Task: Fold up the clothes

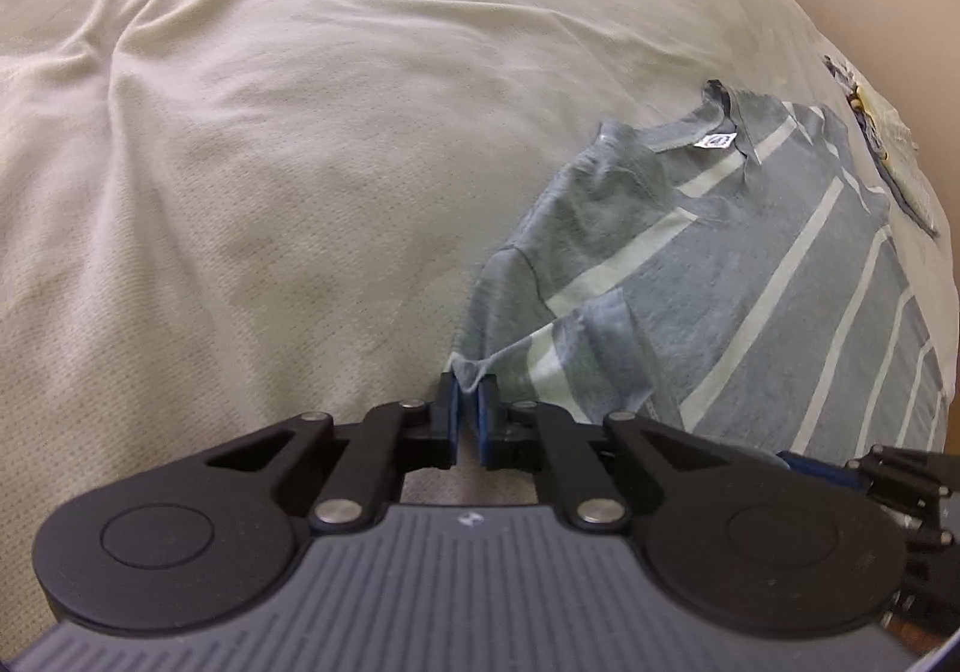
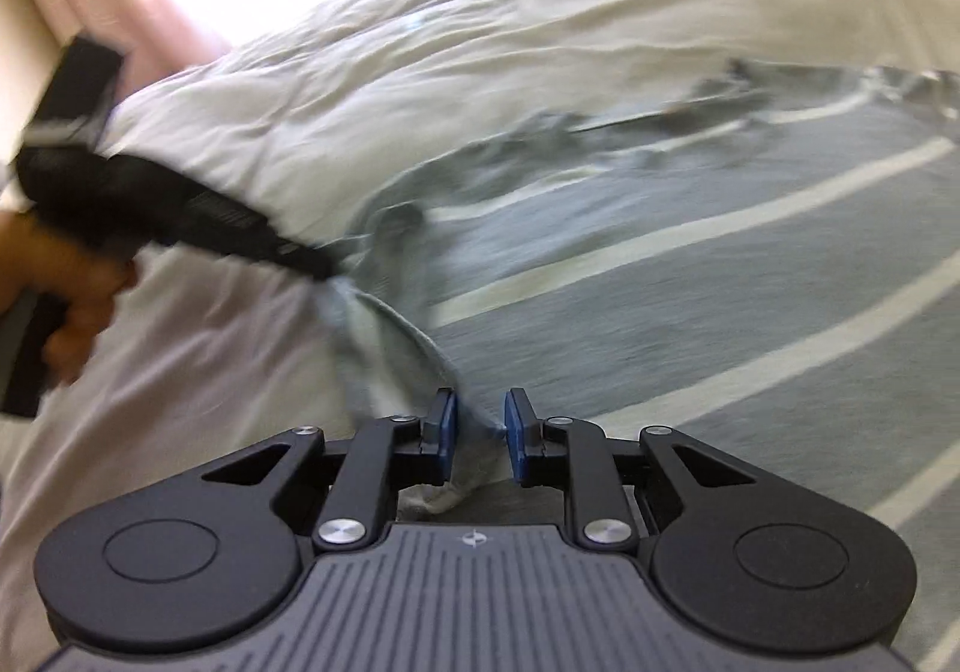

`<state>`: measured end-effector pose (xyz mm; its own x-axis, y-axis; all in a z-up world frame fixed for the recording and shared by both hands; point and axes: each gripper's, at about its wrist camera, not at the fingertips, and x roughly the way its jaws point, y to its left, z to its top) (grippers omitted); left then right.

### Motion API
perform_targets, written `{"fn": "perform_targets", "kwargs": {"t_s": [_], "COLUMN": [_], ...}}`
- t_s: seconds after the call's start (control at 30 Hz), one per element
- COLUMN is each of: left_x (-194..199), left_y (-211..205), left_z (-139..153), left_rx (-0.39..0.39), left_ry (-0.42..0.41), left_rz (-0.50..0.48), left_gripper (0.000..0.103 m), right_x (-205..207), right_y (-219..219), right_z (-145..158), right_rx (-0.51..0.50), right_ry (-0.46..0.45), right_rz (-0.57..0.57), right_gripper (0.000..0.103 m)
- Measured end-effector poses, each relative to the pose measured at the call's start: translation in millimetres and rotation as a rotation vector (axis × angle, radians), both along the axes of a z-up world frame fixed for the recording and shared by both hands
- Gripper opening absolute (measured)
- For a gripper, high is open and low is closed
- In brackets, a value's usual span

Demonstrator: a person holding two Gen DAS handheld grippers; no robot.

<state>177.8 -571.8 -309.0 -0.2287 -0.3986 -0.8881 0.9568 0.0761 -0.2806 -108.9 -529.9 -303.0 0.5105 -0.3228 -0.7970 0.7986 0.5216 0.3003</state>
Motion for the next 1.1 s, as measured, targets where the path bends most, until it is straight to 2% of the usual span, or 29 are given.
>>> {"fn": "perform_targets", "kwargs": {"t_s": [0.07,0.17,0.27,0.33,0.5,0.6,0.7,0.93,1.1], "left_x": [2.1,6.8,11.9,8.4,-22.4,-47.5,-66.2,-50.0,-34.0], "left_y": [2.5,3.8,3.8,2.9,6.5,4.1,-3.7,-19.2,-10.1], "left_z": [0.9,2.2,3.9,9.6,26.6,21.6,11.4,21.6,31.6], "left_rx": [-0.011,-0.023,-0.033,-0.047,-0.089,-0.069,-0.064,-0.147,-0.159], "left_ry": [0.003,0.003,-0.002,-0.026,-0.048,-0.062,-0.088,-0.086,-0.080], "left_rz": [0.006,0.027,0.043,0.014,-0.179,-0.294,-0.345,-0.214,-0.207], "left_gripper": [0.011,0.015,0.015,0.015,0.015,0.015,0.015,0.017,0.023], "right_x": [-3.4,-6.8,-6.4,-7.6,-3.0,1.5,9.7,8.0,-3.1], "right_y": [-0.4,3.9,8.6,11.9,17.3,20.3,29.6,52.8,49.9], "right_z": [-0.3,0.2,1.0,4.1,15.1,19.6,10.5,2.1,4.8], "right_rx": [0.006,0.032,0.048,0.046,0.014,0.005,0.046,0.102,0.145], "right_ry": [0.014,0.016,0.047,0.050,0.026,0.017,0.050,0.069,-0.030], "right_rz": [0.001,0.004,-0.016,-0.023,-0.014,-0.004,0.056,0.153,0.100], "right_gripper": [0.028,0.027,0.028,0.028,0.028,0.028,0.028,0.033,0.034]}}
